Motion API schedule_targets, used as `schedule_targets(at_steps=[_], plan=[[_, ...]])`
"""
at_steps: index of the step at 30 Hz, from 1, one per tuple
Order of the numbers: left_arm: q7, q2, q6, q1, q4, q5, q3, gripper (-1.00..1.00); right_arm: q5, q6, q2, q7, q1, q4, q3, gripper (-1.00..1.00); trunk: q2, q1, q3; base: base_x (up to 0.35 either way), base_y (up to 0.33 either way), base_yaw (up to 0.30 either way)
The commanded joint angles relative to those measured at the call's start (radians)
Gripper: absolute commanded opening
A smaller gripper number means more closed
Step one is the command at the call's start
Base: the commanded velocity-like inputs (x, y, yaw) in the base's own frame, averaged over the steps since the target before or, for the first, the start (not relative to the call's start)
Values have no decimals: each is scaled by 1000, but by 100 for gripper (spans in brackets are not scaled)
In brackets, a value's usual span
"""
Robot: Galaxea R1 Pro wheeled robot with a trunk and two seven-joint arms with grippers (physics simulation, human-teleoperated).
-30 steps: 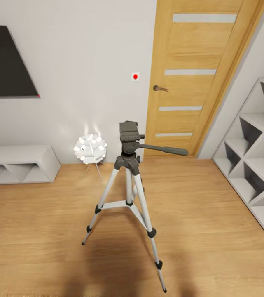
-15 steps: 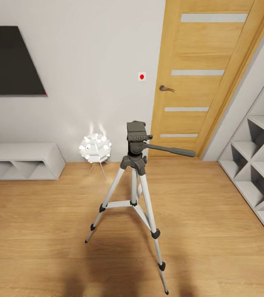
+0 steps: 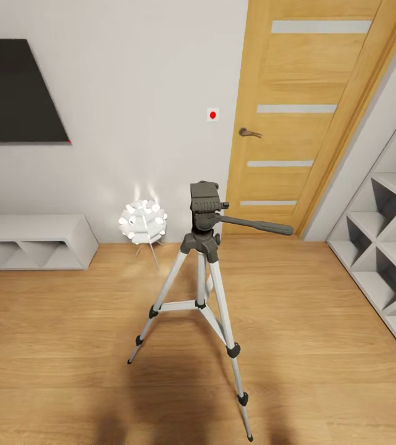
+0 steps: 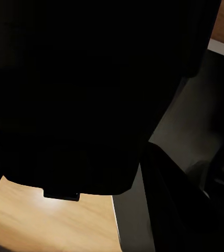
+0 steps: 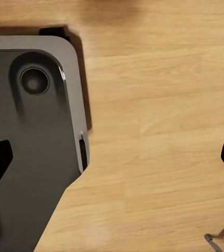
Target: Attach the digital camera to the camera tripod in the bedroom.
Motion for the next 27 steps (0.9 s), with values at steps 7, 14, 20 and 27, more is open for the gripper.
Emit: schedule_targets(at_steps=[7,14,20,27], plan=[[2,0,-1,0,0,6,-8,-100,-4,-5,0,9,-1,3,-4,100,-2,0,-2,0,0,0],[6,27,-7,-1,-15,16,-3,-100,7,-8,-11,8,-1,-31,-3,100,-2,0,-2,0,0,0],[15,94,5,-1,-189,16,-1,-100,0,214,-15,21,-1,-440,-5,100,-2,0,-2,0,0,0],[30,131,124,-3,-365,17,0,-100,-12,574,-10,114,3,-985,-8,100,-2,0,-2,0,0,0]])
